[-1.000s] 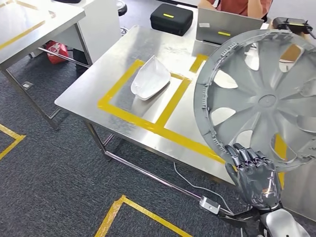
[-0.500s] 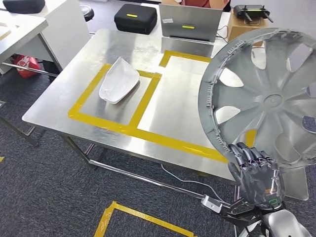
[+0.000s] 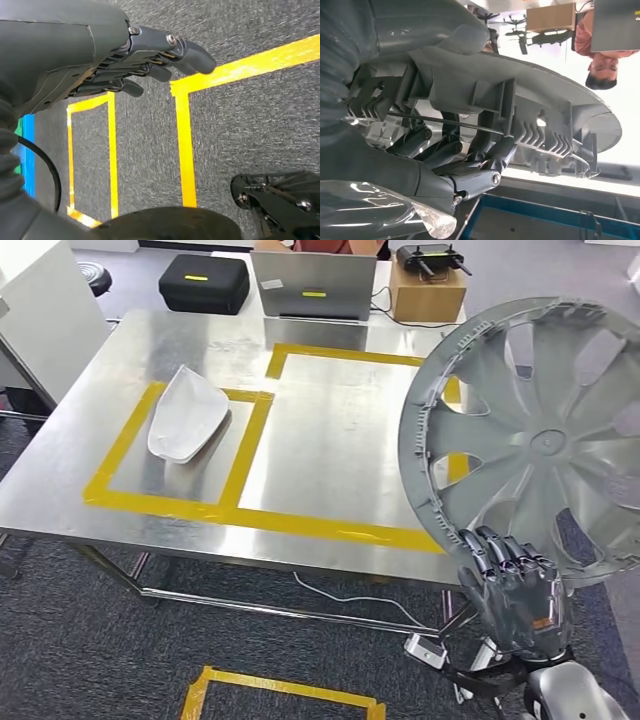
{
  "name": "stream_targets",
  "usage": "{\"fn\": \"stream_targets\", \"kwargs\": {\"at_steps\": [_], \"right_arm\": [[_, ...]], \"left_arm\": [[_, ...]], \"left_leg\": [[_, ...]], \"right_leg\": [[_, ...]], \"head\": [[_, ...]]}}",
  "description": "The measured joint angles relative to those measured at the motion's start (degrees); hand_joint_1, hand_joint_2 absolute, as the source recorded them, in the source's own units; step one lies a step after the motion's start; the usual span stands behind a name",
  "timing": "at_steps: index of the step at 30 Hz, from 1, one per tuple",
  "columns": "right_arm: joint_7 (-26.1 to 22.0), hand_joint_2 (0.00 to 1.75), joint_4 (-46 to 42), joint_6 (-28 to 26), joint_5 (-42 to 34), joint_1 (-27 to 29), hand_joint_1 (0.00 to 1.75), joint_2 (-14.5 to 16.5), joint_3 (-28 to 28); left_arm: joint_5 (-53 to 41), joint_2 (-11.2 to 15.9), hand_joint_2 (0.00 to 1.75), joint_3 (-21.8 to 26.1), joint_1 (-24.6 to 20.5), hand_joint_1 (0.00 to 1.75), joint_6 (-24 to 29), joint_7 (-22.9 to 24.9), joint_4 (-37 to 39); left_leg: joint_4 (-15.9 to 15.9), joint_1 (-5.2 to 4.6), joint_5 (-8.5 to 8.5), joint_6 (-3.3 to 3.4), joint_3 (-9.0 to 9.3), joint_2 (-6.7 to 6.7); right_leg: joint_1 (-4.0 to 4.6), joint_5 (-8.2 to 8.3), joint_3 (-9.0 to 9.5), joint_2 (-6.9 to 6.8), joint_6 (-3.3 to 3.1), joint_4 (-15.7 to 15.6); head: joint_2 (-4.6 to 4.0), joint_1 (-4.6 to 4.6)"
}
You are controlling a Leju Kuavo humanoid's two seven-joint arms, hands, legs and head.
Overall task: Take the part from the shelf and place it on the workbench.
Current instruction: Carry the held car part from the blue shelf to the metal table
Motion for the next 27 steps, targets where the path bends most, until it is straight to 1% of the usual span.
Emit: {"fn": "stream_targets", "kwargs": {"at_steps": [1, 2, 3, 4, 5, 6, 7, 8, 9, 10, 11, 12, 13, 14, 15, 16, 17, 18, 19, 20, 21, 22, 23, 24, 25, 26, 27], "right_arm": [[-0.04, 1.75, -0.01, 0.0, 0.02, -0.06, 1.75, 0.01, -0.02], [-0.08, 1.75, -0.01, -0.02, 0.04, -0.11, 1.75, 0.02, -0.02], [-0.08, 1.75, -0.01, -0.02, 0.07, -0.18, 1.75, 0.02, -0.02], [0.01, 1.75, 0.0, 0.0, 0.07, -0.19, 1.75, 0.02, -0.02], [0.16, 1.75, 0.01, 0.03, 0.05, -0.15, 1.75, 0.03, 0.0], [0.33, 1.75, 0.01, 0.09, 0.03, -0.11, 1.75, 0.03, 0.03], [0.45, 1.75, 0.01, 0.14, 0.02, -0.06, 1.75, 0.04, 0.09], [0.53, 1.75, 0.02, 0.17, 0.02, -0.03, 1.75, 0.05, 0.16], [0.55, 1.75, 0.02, 0.2, 0.03, -0.07, 1.75, 0.06, 0.26], [0.55, 1.75, 0.01, 0.2, 0.05, -0.12, 1.75, 0.07, 0.34], [0.56, 1.75, 0.01, 0.2, 0.06, -0.14, 1.75, 0.09, 0.42], [0.58, 1.75, 0.0, 0.2, 0.07, -0.12, 1.75, 0.1, 0.5], [0.61, 1.75, -0.01, 0.2, 0.05, -0.05, 1.75, 0.1, 0.54], [0.63, 1.75, -0.01, 0.2, 0.03, 0.03, 1.75, 0.11, 0.59], [0.64, 1.75, -0.01, 0.2, 0.02, 0.05, 1.75, 0.11, 0.63], [0.67, 1.75, -0.01, 0.21, 0.02, 0.01, 1.75, 0.12, 0.68], [0.73, 1.75, -0.01, 0.21, 0.02, -0.03, 1.75, 0.14, 0.72], [0.82, 1.75, -0.01, 0.22, 0.02, -0.09, 1.75, 0.15, 0.75], [0.96, 1.75, 0.0, 0.24, 0.02, -0.12, 1.75, 0.17, 0.8], [1.1, 1.75, 0.01, 0.25, 0.02, -0.12, 1.75, 0.17, 0.83], [1.24, 1.75, 0.01, 0.26, 0.02, -0.11, 1.75, 0.17, 0.87], [1.34, 1.75, 0.01, 0.27, 0.02, -0.1, 1.75, 0.17, 0.93], [1.42, 1.75, 0.01, 0.28, 0.02, -0.1, 1.75, 0.17, 0.99], [1.49, 1.75, 0.01, 0.29, 0.02, -0.09, 1.75, 0.17, 1.04], [1.58, 1.75, 0.01, 0.29, 0.02, -0.1, 1.75, 0.17, 1.09], [1.69, 1.75, 0.01, 0.28, 0.03, -0.1, 1.75, 0.17, 1.13], [1.79, 1.75, 0.01, 0.27, 0.03, -0.08, 1.75, 0.17, 1.17]], "left_arm": [[-0.01, -0.04, 1.75, 0.0, 0.05, 0.0, 0.02, 0.01, 0.0], [-0.01, 0.01, 1.75, 0.01, 0.12, 0.0, 0.03, 0.01, 0.0], [-0.02, 0.03, 1.75, 0.01, 0.2, 0.0, 0.03, 0.03, 0.0], [-0.02, 0.05, 1.75, 0.02, 0.26, 0.0, 0.04, 0.07, 0.0], [-0.02, 0.08, 1.75, 0.02, 0.27, 0.0, 0.04, 0.14, 0.0], [-0.03, 0.08, 1.75, 0.02, 0.28, 0.0, 0.05, 0.22, 0.0], [-0.03, 0.08, 1.75, 0.02, 0.28, 0.0, 0.05, 0.3, 0.0], [-0.03, 0.1, 1.75, 0.03, 0.28, 0.0, 0.05, 0.34, 0.0], [-0.03, 0.15, 1.75, 0.03, 0.28, 0.0, 0.05, 0.36, 0.0], [-0.03, 0.21, 1.75, 0.03, 0.31, 0.0, 0.05, 0.37, 0.0], [-0.04, 0.27, 1.75, 0.04, 0.33, 0.0, 0.05, 0.38, 0.0], [-0.04, 0.32, 1.75, 0.04, 0.35, 0.0, 0.05, 0.39, 0.0], [-0.04, 0.35, 1.75, 0.04, 0.35, 0.0, 0.05, 0.4, 0.0], [-0.05, 0.39, 1.75, 0.04, 0.34, 0.0, 0.04, 0.4, 0.0], [-0.05, 0.38, 1.75, 0.03, 0.33, 0.0, 0.04, 0.4, 0.0], [-0.04, 0.36, 1.75, 0.03, 0.29, 0.0, 0.03, 0.38, -0.01], [-0.03, 0.32, 1.75, 0.04, 0.22, 0.0, 0.03, 0.36, -0.01], [-0.01, 0.27, 1.75, 0.06, 0.04, 0.0, 0.02, 0.33, -0.02], [0.01, 0.26, 1.75, 0.1, -0.2, 0.0, 0.02, 0.32, -0.03], [0.01, 0.26, 1.75, 0.14, -0.42, 0.0, 0.01, 0.34, -0.04], [-0.01, 0.25, 1.75, 0.17, -0.58, 0.0, 0.01, 0.38, -0.04], [-0.05, 0.23, 1.75, 0.19, -0.63, 0.0, 0.01, 0.45, -0.04], [-0.11, 0.21, 1.75, 0.19, -0.56, 0.0, 0.01, 0.54, -0.04], [-0.19, 0.19, 1.75, 0.18, -0.42, 0.0, 0.0, 0.63, -0.03], [-0.26, 0.17, 1.75, 0.17, -0.29, 0.0, -0.01, 0.71, -0.03], [-0.32, 0.13, 1.75, 0.17, -0.17, 0.0, -0.01, 0.75, -0.03], [-0.37, 0.07, 1.75, 0.17, -0.12, 0.0, -0.02, 0.76, -0.03]], "left_leg": [[-0.28, 0.12, 0.15, 0.21, 0.12, 0.71], [-0.36, 0.08, 0.16, 0.33, 0.18, 1.37], [-0.35, 0.07, 0.13, 0.43, 0.18, 2.05], [-0.33, 0.05, 0.07, 0.45, 0.21, 2.7], [-0.32, 0.05, -0.01, 0.44, 0.27, 3.31], [-0.3, 0.06, -0.13, 0.37, 0.38, 3.9], [-0.28, 0.07, -0.31, 0.24, 0.56, 4.44], [-0.26, 0.01, -0.52, 0.02, 0.8, 4.95], [-0.17, -0.19, -0.79, -0.26, 0.98, 5.43], [-0.08, -0.44, -1.0, -0.53, 1.13, 5.87], [-0.03, -0.7, -1.14, -0.74, 1.23, 6.31], [0.0, -0.88, -1.25, -0.9, 1.3, 6.79], [-0.03, -0.92, -1.39, -1.06, 1.41, 7.29], [0.18, -0.85, -1.78, -1.33, 1.45, 7.08], [1.23, -0.75, -2.65, -1.64, 1.11, 6.22], [3.41, -0.64, -4.04, -1.95, 0.21, 5.0], [6.78, -0.54, -5.79, -2.17, -1.25, 3.58], [10.91, -0.52, -7.58, -2.28, -3.14, 2.76], [14.54, -0.52, -8.78, -2.32, -4.85, 2.46], [16.68, -0.53, -8.98, -2.27, -5.91, 2.37], [16.81, -0.54, -8.09, -2.16, -6.1, 2.35], [14.61, -0.53, -6.11, -1.96, -5.28, 2.29], [10.98, -0.53, -3.65, -1.71, -3.86, 2.15], [7.36, -0.53, -1.77, -1.43, -2.46, 1.87], [4.1, -0.52, -0.59, -1.19, -1.27, 1.61], [2.22, -0.53, -0.21, -0.99, -0.68, 1.39], [1.35, -0.52, -0.38, -0.87, -0.53, 1.26]], "right_leg": [[0.05, -1.38, -1.18, -1.53, 0.31, 2.35], [0.05, -3.09, -2.77, -3.04, 0.64, 5.74], [-0.07, -4.68, -4.54, -3.77, 0.94, 9.56], [-0.2, -5.61, -5.95, -4.08, 1.18, 12.59], [-0.33, -5.59, -6.55, -4.24, 1.37, 13.92], [-0.44, -4.55, -6.04, -4.47, 1.51, 13.02], [-0.53, -2.73, -4.39, -5.01, 1.58, 9.95], [-0.53, -1.14, -2.23, -6.22, 1.63, 5.91], [-0.37, -0.03, -0.17, -7.47, 1.46, 2.21], [-0.2, 0.48, 1.24, -8.42, 1.12, -0.29], [-0.03, 0.35, 1.83, -8.94, 0.7, -1.35], [0.1, 0.27, 1.92, -8.59, 0.2, -1.47], [0.03, 0.3, 1.84, -7.97, -0.23, -1.44], [-0.06, 0.34, 1.81, -7.39, -0.58, -1.47], [-0.17, 0.39, 1.81, -6.83, -0.96, -1.54], [-0.28, 0.46, 1.83, -6.36, -1.33, -1.6], [-0.32, 0.48, 1.82, -5.96, -1.6, -1.62], [-0.28, 0.47, 1.82, -5.57, -1.81, -1.61], [-0.2, 0.46, 1.84, -5.15, -1.93, -1.61], [-0.11, 0.44, 1.9, -4.72, -1.99, -1.6], [-0.02, 0.42, 1.99, -4.29, -2.03, -1.59], [0.05, 0.4, 2.12, -3.89, -2.05, -1.59], [0.1, 0.38, 2.25, -3.52, -2.05, -1.58], [0.2, 0.38, 2.31, -3.21, -1.98, -1.55], [0.31, 0.41, 2.2, -2.93, -1.83, -1.46], [0.37, 0.51, 1.95, -2.75, -1.59, -1.4], [0.45, 0.6, 1.68, -2.64, -1.35, -1.33]], "head": [[-0.01, 0.21], [-0.01, 0.43], [-0.01, 0.57], [-0.01, 0.6], [-0.01, 0.63], [-0.01, 0.66], [-0.01, 0.67], [-0.01, 0.68], [-0.01, 0.76], [0.0, 0.78], [0.01, 0.7], [0.02, 0.66], [0.02, 0.54], [0.02, 0.45], [0.02, 0.35], [0.02, 0.2], [0.02, 0.05], [0.02, -0.08], [0.02, -0.11], [0.02, -0.12], [0.02, -0.12], [0.02, -0.12], [0.02, -0.13], [0.02, -0.12], [0.01, -0.12], [0.01, -0.1], [0.01, -0.09]]}}
